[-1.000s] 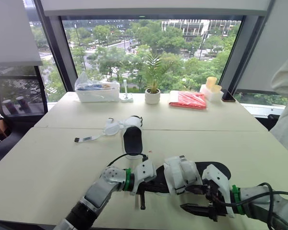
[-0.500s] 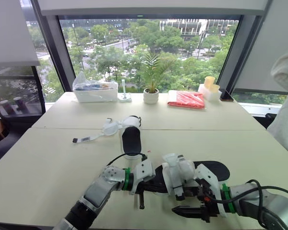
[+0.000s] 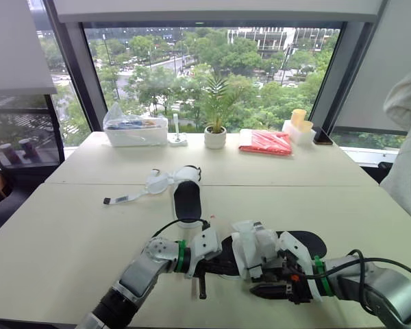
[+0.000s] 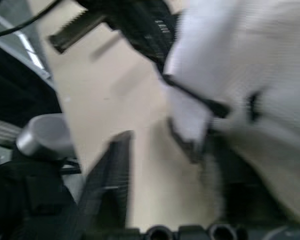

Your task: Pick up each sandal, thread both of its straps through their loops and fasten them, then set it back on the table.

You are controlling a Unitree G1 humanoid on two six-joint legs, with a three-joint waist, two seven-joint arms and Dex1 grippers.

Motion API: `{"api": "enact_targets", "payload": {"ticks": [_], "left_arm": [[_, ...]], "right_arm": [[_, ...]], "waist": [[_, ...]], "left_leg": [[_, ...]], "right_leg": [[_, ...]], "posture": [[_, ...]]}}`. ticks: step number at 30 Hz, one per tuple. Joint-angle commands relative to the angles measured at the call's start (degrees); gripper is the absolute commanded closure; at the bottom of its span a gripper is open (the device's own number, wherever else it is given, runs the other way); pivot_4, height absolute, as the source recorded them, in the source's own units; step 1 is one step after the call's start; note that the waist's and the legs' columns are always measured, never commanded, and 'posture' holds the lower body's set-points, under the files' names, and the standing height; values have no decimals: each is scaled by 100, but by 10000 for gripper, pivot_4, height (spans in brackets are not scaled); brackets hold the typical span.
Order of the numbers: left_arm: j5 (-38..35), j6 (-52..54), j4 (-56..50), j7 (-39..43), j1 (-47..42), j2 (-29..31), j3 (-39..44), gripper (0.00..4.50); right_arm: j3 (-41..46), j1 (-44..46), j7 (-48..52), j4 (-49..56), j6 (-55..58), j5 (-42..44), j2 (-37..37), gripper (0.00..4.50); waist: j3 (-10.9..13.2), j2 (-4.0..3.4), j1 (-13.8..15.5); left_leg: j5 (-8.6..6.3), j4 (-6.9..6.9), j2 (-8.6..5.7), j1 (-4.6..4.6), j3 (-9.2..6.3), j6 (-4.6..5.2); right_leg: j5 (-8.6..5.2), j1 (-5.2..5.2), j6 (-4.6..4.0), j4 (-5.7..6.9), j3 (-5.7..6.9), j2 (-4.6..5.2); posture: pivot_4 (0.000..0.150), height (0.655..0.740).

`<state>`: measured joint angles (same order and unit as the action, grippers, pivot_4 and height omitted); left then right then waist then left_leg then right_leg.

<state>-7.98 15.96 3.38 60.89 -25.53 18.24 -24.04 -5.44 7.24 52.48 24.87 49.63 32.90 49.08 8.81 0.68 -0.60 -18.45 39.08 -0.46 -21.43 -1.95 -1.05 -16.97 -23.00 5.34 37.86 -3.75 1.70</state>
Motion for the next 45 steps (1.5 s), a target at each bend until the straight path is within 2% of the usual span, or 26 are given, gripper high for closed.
{"api": "enact_targets", "payload": {"ticks": [1,8,15,18,25,30,33,35,37,40,45], "left_arm": [[64,31,-22,-9,17,10,-86,45000],[76,29,12,-16,-7,-13,-86,45000],[76,42,-20,-12,21,1,-91,45000],[75,44,-32,-9,35,10,-93,45000],[73,-105,73,111,11,64,-95,45000],[290,-476,465,297,-132,119,-284,45000],[410,-699,622,393,-206,127,-434,45000],[460,-786,754,486,-240,122,-530,45000],[499,-870,832,551,-267,130,-600,45000],[519,-935,854,573,-280,124,-647,45000],[552,-969,820,565,-261,123,-668,45000]], "right_arm": [[98,60,26,58,-46,1,49,44409],[3,66,27,-28,285,-3,114,44773],[-177,-856,430,725,731,314,733,44773],[65,-1192,495,1033,734,500,933,44773],[1289,-1658,515,2214,981,1385,1351,44773],[1909,-925,434,2517,1095,2122,1591,44773],[1857,215,108,2186,1188,2581,1492,44773],[1610,1229,-257,1612,1373,2774,1166,44773],[1313,1812,-363,1161,1392,2542,977,44773],[731,2312,-628,446,1170,1722,723,44773],[31,2511,-687,-302,758,737,532,44773]], "waist": [[0,0,1],[0,0,3],[-1,-1,17],[0,-1,13],[0,0,17],[2,4,16],[3,4,5],[6,9,1],[8,12,12],[8,11,12],[4,4,4]], "left_leg": [[0,-1,0,-1,0,0],[0,-1,0,-4,0,0],[-1,-8,0,-6,0,2],[-1,-9,0,-5,-2,2],[-2,-10,0,-5,-3,3],[-2,-9,0,-4,-3,3],[-3,-10,0,-4,-3,4],[-3,-10,0,-4,-3,4],[-3,-10,0,-10,-3,4],[-4,-12,0,-25,-3,7],[-4,-6,-1,-70,-2,6]], "right_leg": [[0,-1,0,0,0,0],[0,-3,0,-1,0,2],[0,-2,0,-12,0,4],[0,3,0,-17,3,4],[0,5,0,-22,4,2],[0,8,1,-25,5,2],[0,10,1,-28,6,3],[0,9,1,-30,6,5],[1,3,0,-31,5,7],[1,-11,0,-34,6,10],[4,-56,3,-31,6,13]], "posture": [[1500,7400],[1500,7400],[1500,7400],[1500,7400],[1500,7400],[1500,7400],[1500,7400],[1500,7400],[1500,7400],[1500,7400],[1500,7400]]}}
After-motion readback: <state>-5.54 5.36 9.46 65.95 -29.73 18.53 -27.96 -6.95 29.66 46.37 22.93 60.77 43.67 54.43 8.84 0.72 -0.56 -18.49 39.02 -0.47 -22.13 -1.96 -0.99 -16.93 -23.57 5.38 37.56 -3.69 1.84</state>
